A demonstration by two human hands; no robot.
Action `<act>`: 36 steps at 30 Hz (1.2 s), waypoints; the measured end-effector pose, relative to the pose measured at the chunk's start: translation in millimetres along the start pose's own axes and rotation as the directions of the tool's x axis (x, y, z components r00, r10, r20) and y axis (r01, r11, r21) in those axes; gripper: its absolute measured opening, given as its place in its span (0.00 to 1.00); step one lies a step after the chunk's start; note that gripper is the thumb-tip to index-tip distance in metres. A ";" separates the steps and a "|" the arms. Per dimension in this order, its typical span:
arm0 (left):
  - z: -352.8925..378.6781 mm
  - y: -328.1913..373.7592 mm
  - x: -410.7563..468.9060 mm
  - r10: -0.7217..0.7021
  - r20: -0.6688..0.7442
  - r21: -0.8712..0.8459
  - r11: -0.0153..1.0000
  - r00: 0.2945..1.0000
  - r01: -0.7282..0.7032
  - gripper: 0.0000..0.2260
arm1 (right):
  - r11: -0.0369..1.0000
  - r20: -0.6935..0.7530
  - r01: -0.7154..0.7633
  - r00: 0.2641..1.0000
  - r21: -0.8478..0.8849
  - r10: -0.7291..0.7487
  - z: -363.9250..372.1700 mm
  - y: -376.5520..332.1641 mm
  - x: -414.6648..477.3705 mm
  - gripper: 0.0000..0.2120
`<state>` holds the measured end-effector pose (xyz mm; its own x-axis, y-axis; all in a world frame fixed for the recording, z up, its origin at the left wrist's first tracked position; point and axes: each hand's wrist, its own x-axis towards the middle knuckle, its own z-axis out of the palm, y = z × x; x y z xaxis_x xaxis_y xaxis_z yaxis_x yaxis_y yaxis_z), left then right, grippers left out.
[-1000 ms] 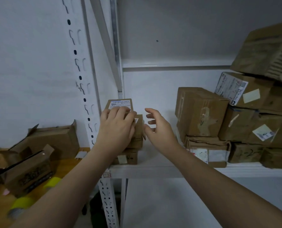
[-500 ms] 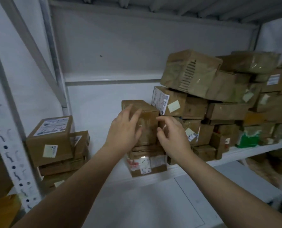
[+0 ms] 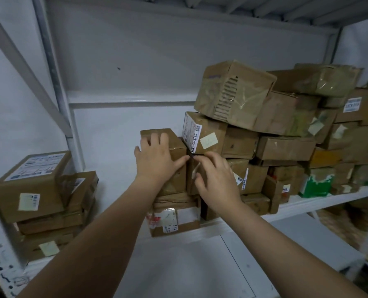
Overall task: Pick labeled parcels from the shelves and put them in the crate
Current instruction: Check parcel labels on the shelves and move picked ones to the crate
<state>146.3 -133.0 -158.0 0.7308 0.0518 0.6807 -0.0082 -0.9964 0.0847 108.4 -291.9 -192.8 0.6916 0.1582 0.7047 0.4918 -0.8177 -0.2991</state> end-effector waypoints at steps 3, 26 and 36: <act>-2.5 2.3 2.7 -0.018 0.053 -0.003 1.000 0.998 0.018 0.33 | 1.000 0.036 -0.008 0.999 0.004 0.007 2.3 6.4 -1.7 0.20; -65.1 -76.5 -136.1 -0.505 -0.033 -0.900 0.391 0.863 0.194 0.18 | 0.222 0.381 -0.410 0.910 0.885 0.161 37.9 -89.4 -35.8 0.29; -76.7 -81.8 -154.2 -0.427 0.089 -0.887 0.377 0.900 0.266 0.13 | 0.399 0.186 -0.232 0.971 0.887 0.149 36.1 -89.9 -40.7 0.33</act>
<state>-18.0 -54.3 -214.1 0.7218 0.4658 0.5119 -0.4140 -0.3021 0.8587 55.1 -204.8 -217.7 0.8436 0.1348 0.5198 0.5054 0.1278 -0.8534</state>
